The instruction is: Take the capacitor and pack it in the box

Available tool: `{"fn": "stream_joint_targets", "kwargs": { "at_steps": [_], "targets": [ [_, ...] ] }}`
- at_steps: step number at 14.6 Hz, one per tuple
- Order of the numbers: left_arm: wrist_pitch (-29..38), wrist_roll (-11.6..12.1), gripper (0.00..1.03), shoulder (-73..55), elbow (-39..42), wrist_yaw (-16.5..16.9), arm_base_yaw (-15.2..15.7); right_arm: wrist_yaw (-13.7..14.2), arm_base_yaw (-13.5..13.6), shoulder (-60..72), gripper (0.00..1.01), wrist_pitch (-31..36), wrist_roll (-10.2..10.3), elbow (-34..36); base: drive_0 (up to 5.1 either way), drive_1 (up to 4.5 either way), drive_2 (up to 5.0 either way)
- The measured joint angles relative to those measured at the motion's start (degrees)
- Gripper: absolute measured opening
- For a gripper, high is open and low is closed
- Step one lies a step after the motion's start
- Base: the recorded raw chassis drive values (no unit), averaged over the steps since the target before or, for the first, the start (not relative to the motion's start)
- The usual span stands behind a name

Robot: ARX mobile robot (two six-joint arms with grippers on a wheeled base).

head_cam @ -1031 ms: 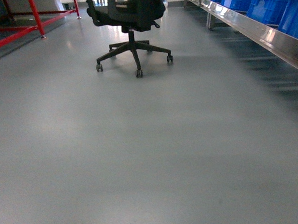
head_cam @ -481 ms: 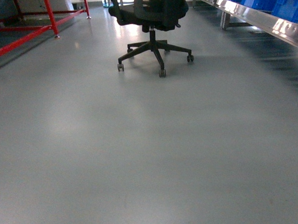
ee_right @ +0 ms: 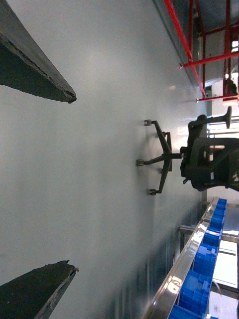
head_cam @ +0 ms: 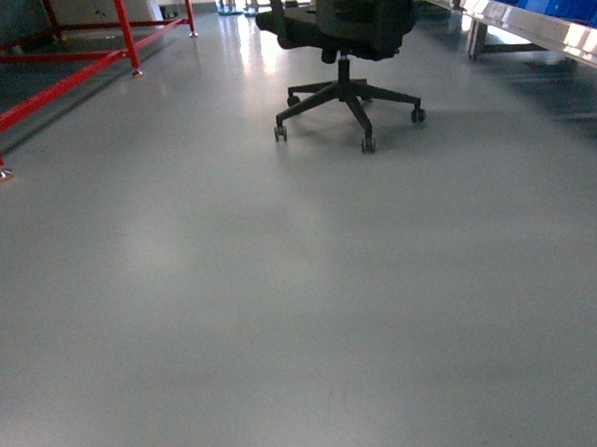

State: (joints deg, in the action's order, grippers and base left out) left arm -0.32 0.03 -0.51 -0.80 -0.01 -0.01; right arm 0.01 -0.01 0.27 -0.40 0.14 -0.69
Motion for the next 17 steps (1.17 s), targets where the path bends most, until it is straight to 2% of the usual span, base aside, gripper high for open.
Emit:
{"fn": "stream_joint_targets", "kwargs": {
  "at_steps": [17],
  "targets": [
    [-0.04,0.00,0.44,0.00,0.00,-0.04,0.00,-0.02,0.00,0.00,0.98,0.24,-0.02,0.00,-5.0,2.49,2.5]
  ]
}}
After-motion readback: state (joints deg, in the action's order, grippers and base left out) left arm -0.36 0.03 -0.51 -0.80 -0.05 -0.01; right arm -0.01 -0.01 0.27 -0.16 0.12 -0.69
